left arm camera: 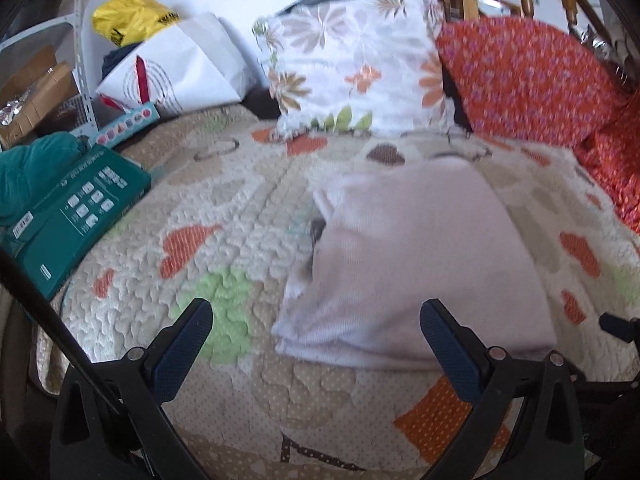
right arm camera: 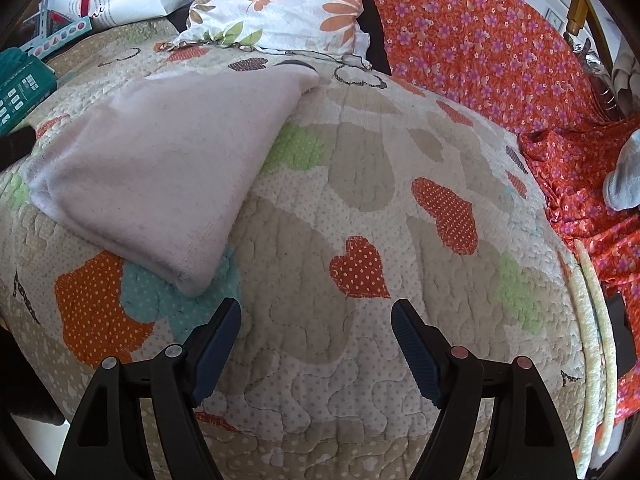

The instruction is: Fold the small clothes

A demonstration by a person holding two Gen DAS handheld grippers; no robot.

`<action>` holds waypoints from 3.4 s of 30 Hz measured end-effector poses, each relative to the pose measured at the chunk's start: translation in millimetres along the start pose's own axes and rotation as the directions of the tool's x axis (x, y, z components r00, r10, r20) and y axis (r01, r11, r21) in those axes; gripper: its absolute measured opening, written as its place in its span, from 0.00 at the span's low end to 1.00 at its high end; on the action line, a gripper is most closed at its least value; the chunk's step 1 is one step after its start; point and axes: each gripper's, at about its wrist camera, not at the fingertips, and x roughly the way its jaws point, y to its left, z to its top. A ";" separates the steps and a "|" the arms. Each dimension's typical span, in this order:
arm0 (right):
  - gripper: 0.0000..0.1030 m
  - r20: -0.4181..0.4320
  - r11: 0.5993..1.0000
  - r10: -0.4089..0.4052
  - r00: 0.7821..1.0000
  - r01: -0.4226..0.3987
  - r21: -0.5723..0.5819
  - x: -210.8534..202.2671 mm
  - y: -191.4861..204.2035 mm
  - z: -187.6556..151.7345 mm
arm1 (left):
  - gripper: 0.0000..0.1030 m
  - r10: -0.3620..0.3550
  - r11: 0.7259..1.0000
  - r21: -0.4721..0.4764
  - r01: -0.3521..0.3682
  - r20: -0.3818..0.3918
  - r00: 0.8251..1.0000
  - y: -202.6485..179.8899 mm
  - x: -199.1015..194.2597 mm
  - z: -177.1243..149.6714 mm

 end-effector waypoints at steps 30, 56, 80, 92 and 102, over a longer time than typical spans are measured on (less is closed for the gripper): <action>0.83 -0.013 0.999 -0.030 0.999 0.030 0.032 0.5 -14.0 -3.1 | 1.00 -0.067 0.997 -0.053 0.053 -0.308 0.949 -11.8 61.7 -33.9; 0.69 0.103 0.809 0.490 0.865 -0.496 0.315 53.1 -38.4 96.0 | 1.00 -0.121 0.988 -0.109 0.106 -0.143 0.982 19.9 27.1 42.2; 0.34 0.168 0.636 0.616 0.770 -0.611 0.471 97.8 -92.6 168.8 | 1.00 -0.281 0.958 -0.136 0.251 -0.302 0.911 -68.6 126.2 82.7; 0.57 0.137 0.820 0.371 0.918 -0.394 0.416 60.9 -112.9 149.2 | 1.00 -0.240 0.969 -0.138 0.204 -0.345 0.908 -68.2 135.9 65.5; 0.29 0.066 0.833 0.455 0.888 -0.450 0.322 57.8 -70.7 81.7 | 1.00 -0.245 0.967 -0.153 0.202 -0.359 0.901 -41.3 115.7 36.6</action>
